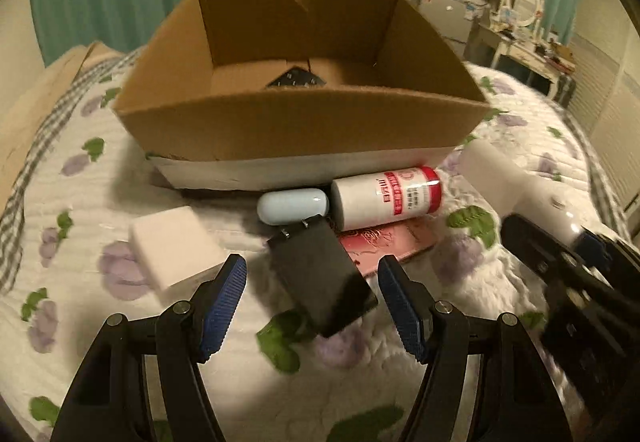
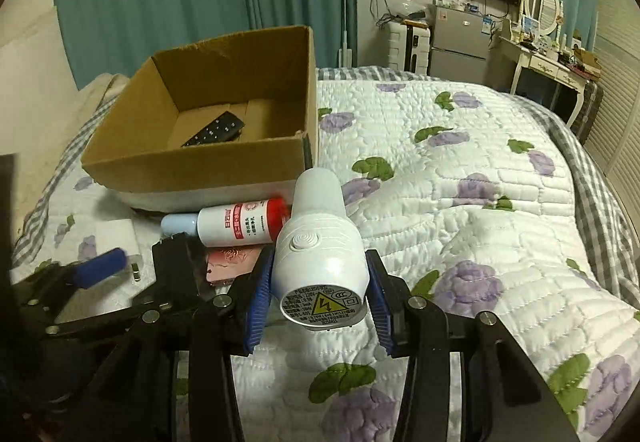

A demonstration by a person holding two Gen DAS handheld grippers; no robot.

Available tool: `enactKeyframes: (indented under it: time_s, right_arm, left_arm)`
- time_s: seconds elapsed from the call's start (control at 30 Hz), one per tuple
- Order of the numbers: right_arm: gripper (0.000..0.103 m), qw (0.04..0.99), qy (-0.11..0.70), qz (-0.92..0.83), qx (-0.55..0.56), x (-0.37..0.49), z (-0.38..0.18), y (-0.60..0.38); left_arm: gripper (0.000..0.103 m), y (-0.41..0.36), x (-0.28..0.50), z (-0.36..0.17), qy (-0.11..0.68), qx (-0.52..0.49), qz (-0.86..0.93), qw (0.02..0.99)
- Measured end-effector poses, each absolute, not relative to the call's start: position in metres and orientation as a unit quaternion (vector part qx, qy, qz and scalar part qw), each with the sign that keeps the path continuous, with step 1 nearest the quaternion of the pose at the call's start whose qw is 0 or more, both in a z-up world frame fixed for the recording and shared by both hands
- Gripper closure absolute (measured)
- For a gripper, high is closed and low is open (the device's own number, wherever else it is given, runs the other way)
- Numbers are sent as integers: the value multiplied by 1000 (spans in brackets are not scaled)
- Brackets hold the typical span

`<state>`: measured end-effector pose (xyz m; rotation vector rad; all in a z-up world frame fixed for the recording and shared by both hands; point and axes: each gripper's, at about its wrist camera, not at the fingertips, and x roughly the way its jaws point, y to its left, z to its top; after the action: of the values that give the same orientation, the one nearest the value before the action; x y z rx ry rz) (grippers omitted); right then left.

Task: Organize rigid objects
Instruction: 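Grasp the white cylindrical device with the right tool while the left tool grasps the black block, then carry the black block and white device over the cardboard box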

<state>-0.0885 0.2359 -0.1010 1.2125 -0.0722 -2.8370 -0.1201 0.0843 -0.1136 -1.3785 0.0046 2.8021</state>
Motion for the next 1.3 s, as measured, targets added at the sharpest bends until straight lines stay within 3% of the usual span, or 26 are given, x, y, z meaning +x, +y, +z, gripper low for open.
enactKeyframes:
  time_s: [0.27,0.5,0.7,1.3]
  right_arm:
    - [60,30,-40,-914,403,-96,-110,239]
    - [60,28,-31,-916,399,-92,-108,236]
    - [60,22,-16,-924,382,-77,-91,235]
    - [60,65,33,-965,252,-64,45,217]
  left_arm:
    - [32,89,-136,-133,-6,-464,886,-12]
    - [56,91,-122,-127,-4,-463,887,9]
    - [61,89,-94,-109,5,-452,892,20]
    - [61,49,-100,36,3,-327,943,55]
